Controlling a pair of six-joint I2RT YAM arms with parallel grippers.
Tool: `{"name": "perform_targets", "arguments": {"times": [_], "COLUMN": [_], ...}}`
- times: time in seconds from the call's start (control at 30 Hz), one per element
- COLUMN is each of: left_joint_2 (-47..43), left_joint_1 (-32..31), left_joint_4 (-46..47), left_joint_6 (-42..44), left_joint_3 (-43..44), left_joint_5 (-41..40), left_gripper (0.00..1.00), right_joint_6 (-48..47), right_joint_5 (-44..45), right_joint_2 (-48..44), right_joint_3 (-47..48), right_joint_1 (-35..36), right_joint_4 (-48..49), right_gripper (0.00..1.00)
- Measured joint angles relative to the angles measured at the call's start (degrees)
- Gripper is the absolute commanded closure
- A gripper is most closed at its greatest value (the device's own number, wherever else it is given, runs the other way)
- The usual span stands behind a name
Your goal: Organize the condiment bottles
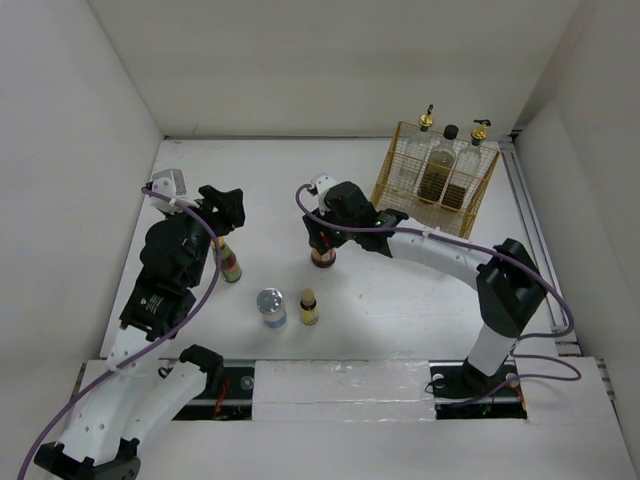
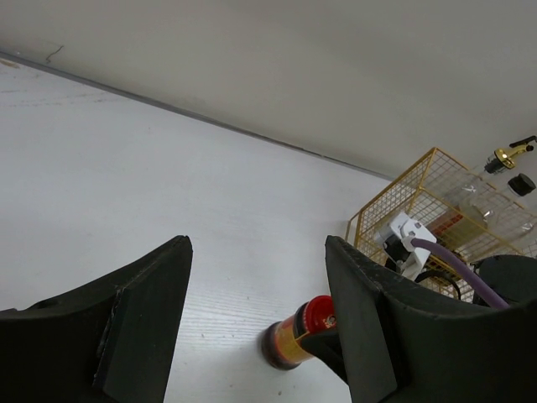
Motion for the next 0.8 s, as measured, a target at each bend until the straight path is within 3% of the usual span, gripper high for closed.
{"name": "perform_targets", "arguments": {"times": [0.1, 0.23, 0.4, 0.6, 0.8], "left_joint_2": [-0.17, -0.37, -0.33, -0.31, -0.35], "left_joint_1": [0.0, 0.0, 0.0, 0.0, 0.0], "left_joint_4": [0.0, 0.02, 0.02, 0.0, 0.02], "left_joint_6": [-0.02, 0.0, 0.0, -0.02, 0.0], "left_joint_3": [0.0, 0.0, 0.0, 0.0, 0.0], "left_joint_5": [0.11, 0.44, 1.03, 1.25, 1.25], "left_gripper": [0.4, 0.4, 0.4, 0.4, 0.4], "right_joint_6": [-0.07, 0.11, 0.39, 0.83, 0.61], "right_joint_5": [1.18, 2.69, 4.94, 7.02, 10.1], "right_joint_2": [-0.02, -0.76, -8.22, -19.98, -21.53], "right_joint_3": [0.2, 0.2, 0.17, 1.46, 2.78], "right_joint_1": [0.66, 0.85, -0.11, -8.94, -19.78], "right_joint_4": [-0.33, -1.36, -2.1, 2.89, 6.88], "right_gripper": [0.45, 0.45, 0.46, 0.46, 0.47]}}
